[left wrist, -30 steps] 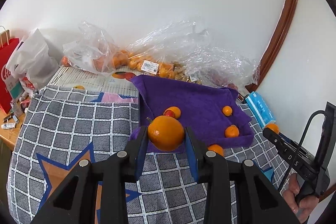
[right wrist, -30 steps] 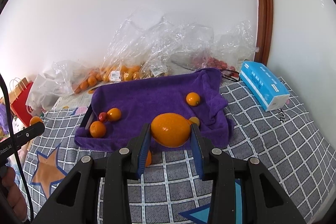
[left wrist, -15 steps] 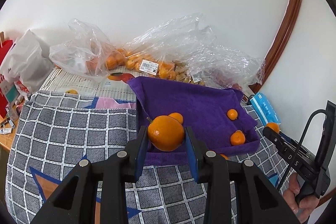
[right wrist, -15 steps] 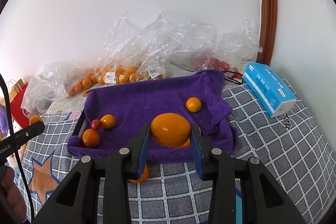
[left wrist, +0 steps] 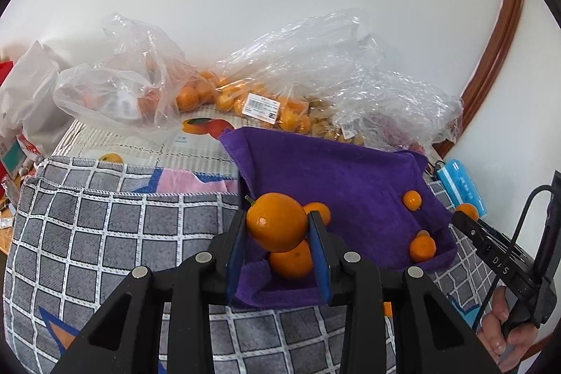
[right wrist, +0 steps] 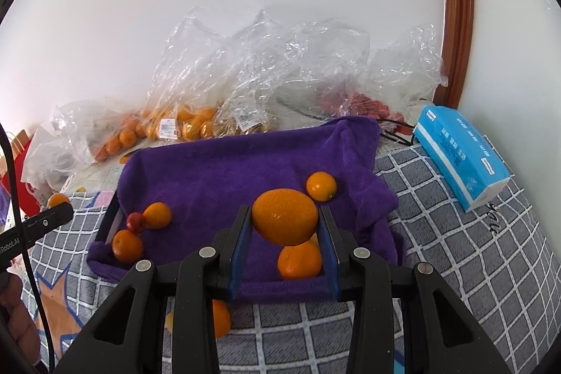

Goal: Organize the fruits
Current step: 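Lower and open the right tool onto the towel while the left tool releases its orange there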

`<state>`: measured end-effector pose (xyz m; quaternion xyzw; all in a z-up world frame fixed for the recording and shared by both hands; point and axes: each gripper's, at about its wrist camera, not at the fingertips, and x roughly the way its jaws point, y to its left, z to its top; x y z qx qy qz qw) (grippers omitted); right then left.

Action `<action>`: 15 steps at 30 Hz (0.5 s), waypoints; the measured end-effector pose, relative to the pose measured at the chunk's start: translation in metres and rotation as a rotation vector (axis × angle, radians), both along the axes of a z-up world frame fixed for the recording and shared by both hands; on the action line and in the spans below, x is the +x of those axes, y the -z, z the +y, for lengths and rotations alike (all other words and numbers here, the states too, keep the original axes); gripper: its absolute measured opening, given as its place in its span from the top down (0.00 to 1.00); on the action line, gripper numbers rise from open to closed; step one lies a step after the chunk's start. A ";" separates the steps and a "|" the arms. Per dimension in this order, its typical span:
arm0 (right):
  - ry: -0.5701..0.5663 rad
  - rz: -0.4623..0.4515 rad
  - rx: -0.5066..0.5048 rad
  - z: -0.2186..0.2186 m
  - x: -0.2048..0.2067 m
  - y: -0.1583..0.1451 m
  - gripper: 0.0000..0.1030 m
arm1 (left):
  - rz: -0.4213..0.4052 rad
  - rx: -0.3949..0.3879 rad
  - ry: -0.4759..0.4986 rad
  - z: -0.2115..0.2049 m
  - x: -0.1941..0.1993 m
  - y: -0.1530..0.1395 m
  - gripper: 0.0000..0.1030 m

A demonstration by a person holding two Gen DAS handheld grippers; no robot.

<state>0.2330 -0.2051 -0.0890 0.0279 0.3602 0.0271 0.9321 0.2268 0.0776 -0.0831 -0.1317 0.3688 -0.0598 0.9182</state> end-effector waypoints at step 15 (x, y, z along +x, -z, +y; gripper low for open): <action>-0.031 0.057 -0.034 0.001 0.045 0.042 0.64 | 0.044 -0.053 0.101 -0.022 0.017 0.020 0.69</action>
